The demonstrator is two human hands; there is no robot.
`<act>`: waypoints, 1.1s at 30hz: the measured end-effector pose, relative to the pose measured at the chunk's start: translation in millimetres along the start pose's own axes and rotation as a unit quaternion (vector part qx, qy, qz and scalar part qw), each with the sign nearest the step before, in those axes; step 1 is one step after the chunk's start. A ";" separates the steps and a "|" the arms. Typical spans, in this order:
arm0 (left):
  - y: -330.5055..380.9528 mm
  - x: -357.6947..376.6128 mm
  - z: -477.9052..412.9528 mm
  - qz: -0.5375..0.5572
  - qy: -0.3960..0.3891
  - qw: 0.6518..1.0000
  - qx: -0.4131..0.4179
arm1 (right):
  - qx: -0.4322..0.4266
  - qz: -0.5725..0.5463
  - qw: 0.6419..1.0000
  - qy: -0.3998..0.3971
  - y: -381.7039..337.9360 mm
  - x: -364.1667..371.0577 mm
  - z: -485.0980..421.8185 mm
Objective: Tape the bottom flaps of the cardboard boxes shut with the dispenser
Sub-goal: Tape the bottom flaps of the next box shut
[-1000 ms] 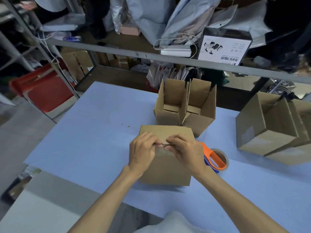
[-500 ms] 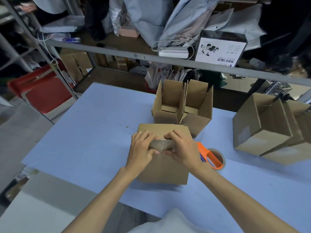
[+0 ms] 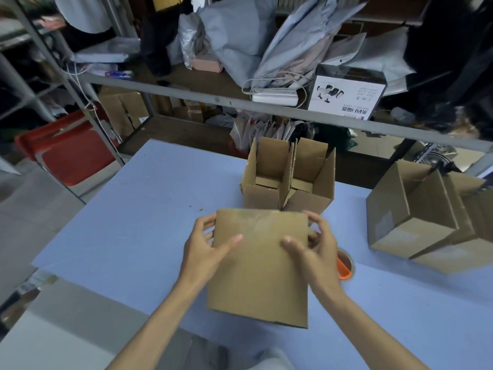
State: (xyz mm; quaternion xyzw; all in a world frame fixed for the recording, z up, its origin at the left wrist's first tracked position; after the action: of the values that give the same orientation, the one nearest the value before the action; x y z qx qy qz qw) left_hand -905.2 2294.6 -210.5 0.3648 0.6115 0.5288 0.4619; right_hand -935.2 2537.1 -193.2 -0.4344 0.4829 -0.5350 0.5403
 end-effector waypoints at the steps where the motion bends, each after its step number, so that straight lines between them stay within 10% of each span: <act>1: 17.4 -3.7 -3.5 0.026 -0.020 0.999 0.027 | 0.020 -0.034 0.999 0.009 -12.2 -6.4 -5.0; 9: 117.0 11.0 -0.7 -0.004 -0.309 0.932 0.189 | 0.198 -0.159 0.966 0.051 -59.1 -47.9 -45.0; 19: 116.0 22.4 -13.7 0.042 -0.235 0.947 0.216 | 0.174 -0.083 0.977 0.090 -73.9 -64.5 -41.4; 27: 121.8 13.5 -25.2 0.108 -0.105 0.976 0.160 | -0.111 -0.065 0.986 -0.106 -126.0 -54.9 0.0; 33: 130.9 19.1 -33.3 0.115 -0.084 0.978 0.155 | -0.181 -0.024 0.982 -0.044 -139.1 -52.9 3.9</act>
State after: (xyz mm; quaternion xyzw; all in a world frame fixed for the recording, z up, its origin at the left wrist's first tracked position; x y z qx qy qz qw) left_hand -948.3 2325.0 -84.7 0.5432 0.5991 0.4442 0.3856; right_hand -951.3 2582.7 -52.4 -0.5593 0.5373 -0.4318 0.4605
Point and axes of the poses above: each hand's wrist, its own z-axis away from the middle knuckle, its own x-axis out of the palm, y = z × x, the point moved 7 cm from there along -z, towards the middle knuckle, and after that the axes turned 9 degrees about x, right-handed, at the moved point
